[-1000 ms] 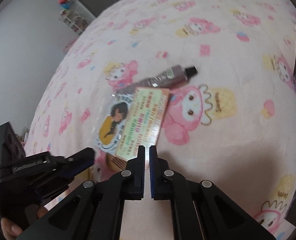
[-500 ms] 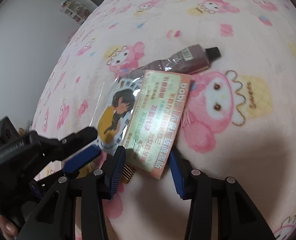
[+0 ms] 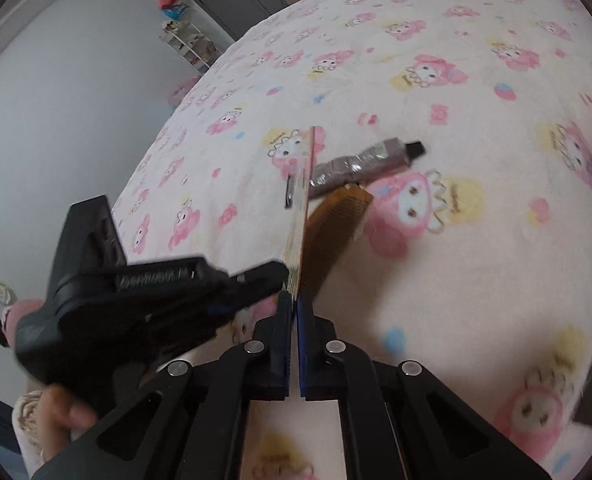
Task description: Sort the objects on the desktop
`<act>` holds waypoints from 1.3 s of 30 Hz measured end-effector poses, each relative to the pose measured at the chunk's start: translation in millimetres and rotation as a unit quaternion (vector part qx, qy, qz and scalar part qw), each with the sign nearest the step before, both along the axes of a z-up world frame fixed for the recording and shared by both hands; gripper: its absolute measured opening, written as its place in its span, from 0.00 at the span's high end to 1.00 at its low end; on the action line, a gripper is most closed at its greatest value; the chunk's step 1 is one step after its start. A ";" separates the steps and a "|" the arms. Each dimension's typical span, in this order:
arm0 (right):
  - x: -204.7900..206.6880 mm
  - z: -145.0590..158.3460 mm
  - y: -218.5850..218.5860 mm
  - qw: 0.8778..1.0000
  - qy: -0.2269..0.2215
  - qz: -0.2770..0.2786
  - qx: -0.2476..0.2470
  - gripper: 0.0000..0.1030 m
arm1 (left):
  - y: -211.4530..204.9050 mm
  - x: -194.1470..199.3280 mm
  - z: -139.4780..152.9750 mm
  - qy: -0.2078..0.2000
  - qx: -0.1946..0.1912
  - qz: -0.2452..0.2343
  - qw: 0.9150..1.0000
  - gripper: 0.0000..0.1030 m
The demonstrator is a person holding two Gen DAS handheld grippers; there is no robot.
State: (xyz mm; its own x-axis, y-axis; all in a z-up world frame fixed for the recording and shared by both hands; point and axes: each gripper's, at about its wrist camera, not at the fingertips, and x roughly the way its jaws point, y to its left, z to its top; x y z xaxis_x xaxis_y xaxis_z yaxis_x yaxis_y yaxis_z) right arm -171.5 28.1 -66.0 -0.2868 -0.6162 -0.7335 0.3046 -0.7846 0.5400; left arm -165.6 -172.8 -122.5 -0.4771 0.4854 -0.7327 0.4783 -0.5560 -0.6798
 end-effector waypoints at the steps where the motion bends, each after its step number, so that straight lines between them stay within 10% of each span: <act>1: 5.1 1.0 5.4 1.000 -0.005 -0.002 -0.002 0.99 | 0.5 0.1 -1.9 -0.002 0.011 -0.002 1.000 0.94; 7: 40.8 -12.2 34.7 0.998 -0.060 0.027 0.003 0.98 | 34.6 23.0 -3.3 -0.031 0.022 -0.082 0.996 0.94; 23: 58.0 -36.2 67.8 0.994 -0.043 0.015 0.099 0.93 | 44.6 64.8 -17.4 -0.063 0.016 -0.076 0.995 0.64; 39: 72.6 -38.0 73.8 0.997 -0.026 0.047 0.061 0.93 | 60.1 63.9 -13.8 -0.062 -0.017 -0.113 0.991 0.64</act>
